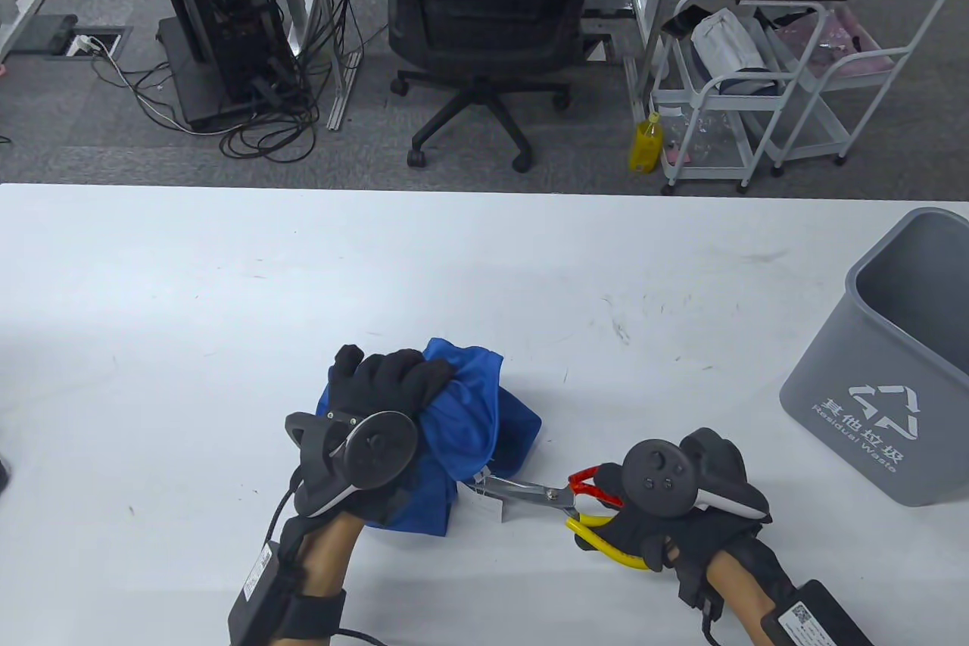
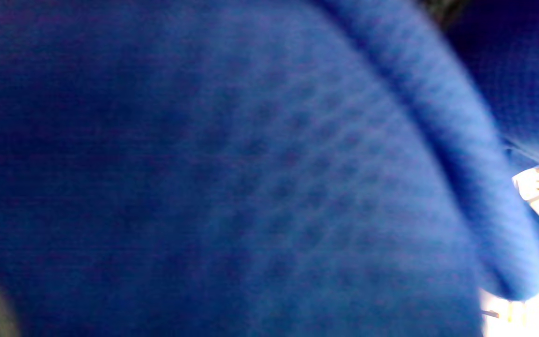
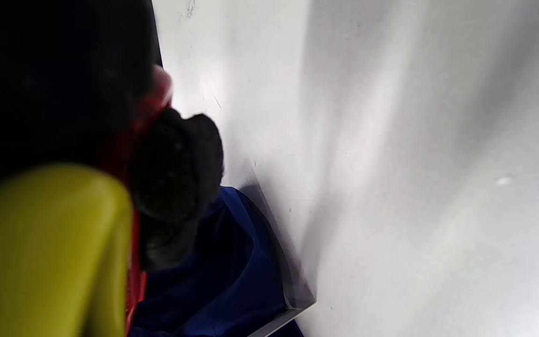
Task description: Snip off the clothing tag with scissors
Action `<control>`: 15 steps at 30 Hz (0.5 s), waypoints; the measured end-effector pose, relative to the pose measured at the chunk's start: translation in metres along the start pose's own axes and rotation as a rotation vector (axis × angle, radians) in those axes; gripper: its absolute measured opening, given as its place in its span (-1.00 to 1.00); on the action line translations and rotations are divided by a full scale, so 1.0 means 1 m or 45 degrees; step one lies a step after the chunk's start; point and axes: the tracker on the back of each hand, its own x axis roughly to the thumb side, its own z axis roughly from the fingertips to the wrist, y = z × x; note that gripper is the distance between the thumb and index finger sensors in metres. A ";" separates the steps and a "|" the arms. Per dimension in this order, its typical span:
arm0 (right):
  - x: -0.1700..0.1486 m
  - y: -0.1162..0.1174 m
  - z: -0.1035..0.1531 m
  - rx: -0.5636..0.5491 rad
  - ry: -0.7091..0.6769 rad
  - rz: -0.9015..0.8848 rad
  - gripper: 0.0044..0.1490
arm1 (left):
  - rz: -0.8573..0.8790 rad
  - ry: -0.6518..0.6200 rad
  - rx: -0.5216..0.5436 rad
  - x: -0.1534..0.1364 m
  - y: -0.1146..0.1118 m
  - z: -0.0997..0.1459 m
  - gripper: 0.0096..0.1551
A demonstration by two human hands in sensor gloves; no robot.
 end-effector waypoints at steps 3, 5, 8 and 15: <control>-0.001 0.000 -0.001 -0.004 0.001 0.010 -0.29 | 0.000 0.000 0.000 0.000 0.000 0.000 -0.44; 0.000 -0.001 0.000 -0.003 0.006 0.025 -0.31 | 0.000 0.000 0.000 0.000 0.000 0.000 -0.44; 0.000 -0.001 0.000 -0.004 0.006 0.037 -0.37 | -0.009 -0.009 -0.008 0.001 0.000 0.000 -0.45; 0.001 -0.001 -0.001 -0.008 0.008 0.057 -0.41 | -0.009 -0.011 -0.009 0.003 -0.001 0.000 -0.45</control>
